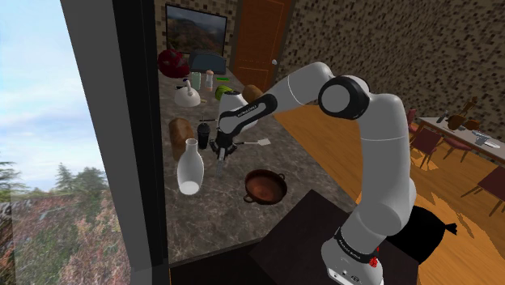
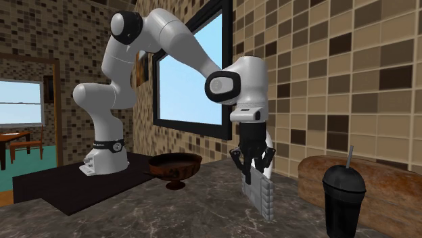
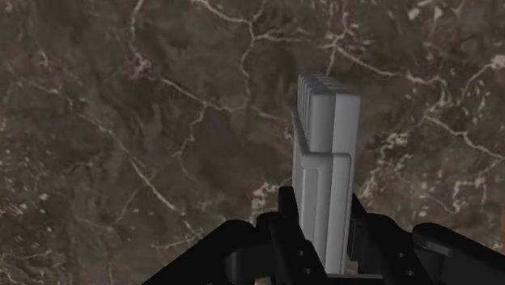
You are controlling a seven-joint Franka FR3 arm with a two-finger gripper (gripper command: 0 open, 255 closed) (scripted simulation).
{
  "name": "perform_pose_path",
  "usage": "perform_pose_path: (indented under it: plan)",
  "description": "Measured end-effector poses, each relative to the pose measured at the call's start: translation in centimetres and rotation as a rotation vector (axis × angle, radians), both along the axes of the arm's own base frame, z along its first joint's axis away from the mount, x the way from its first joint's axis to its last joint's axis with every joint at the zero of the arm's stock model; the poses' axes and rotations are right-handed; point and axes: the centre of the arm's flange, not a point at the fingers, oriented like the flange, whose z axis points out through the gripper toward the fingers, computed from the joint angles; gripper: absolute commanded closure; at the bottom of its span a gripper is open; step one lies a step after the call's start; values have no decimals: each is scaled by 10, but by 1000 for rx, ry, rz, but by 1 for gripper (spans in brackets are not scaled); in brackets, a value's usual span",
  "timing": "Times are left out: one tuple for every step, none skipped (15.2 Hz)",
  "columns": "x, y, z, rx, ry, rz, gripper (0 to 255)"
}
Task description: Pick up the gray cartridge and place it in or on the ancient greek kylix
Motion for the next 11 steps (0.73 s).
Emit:
perform_pose_path:
  plan:
    - [-1,0,4,0,1,0,255]
    - [-1,1,9,0,1,0,255]
    - [0,1,13,0,1,0,255]
    - [0,0,18,0,2,0,255]
    - [0,0,24,0,2,0,255]
    - [-1,1,29,0,2,0,255]
    - [-1,1,35,0,2,0,255]
    - [-1,1,40,0,1,0,255]
    - [0,1,46,0,1,0,255]
    - [-1,1,52,0,1,0,255]
    - [0,1,57,0,1,0,255]
